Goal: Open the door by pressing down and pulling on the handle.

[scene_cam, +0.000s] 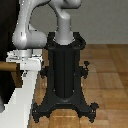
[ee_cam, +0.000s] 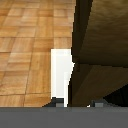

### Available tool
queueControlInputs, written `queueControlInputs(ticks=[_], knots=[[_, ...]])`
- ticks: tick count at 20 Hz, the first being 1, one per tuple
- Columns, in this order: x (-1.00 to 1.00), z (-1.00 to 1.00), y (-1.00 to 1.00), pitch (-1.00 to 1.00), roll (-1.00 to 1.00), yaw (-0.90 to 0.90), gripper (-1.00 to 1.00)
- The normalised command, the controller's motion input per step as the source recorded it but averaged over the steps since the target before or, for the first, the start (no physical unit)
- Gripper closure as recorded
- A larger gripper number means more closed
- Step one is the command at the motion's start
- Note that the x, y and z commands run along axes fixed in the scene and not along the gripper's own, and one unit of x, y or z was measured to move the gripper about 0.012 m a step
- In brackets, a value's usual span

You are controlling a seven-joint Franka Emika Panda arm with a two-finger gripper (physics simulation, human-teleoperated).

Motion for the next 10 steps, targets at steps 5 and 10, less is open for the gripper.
queueControlInputs(ticks=[5,10], knots=[[0.0,0.0,1.0,0.0,0.0,0.0,1.0],[0.0,0.0,1.0,0.0,0.0,0.0,1.0]])
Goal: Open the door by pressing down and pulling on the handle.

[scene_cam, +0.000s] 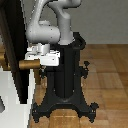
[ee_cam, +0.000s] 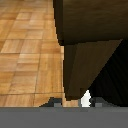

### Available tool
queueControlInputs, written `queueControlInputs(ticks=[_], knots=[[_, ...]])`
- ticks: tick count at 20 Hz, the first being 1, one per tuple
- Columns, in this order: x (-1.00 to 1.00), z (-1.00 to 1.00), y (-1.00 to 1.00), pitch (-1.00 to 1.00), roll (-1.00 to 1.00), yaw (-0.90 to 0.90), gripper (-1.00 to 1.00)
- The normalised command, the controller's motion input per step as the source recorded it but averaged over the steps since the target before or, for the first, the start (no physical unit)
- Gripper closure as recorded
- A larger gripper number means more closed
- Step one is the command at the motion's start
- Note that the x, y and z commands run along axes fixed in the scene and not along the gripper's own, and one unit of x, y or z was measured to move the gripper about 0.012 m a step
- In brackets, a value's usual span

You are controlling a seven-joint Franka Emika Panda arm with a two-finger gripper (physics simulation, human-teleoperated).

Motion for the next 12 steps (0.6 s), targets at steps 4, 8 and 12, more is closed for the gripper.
queueControlInputs(ticks=[4,8,12], knots=[[0.0,0.0,1.0,0.0,0.0,0.0,1.0],[0.0,0.0,0.5,0.0,0.0,0.0,1.0],[0.0,0.0,0.0,0.0,0.0,0.0,1.0]])
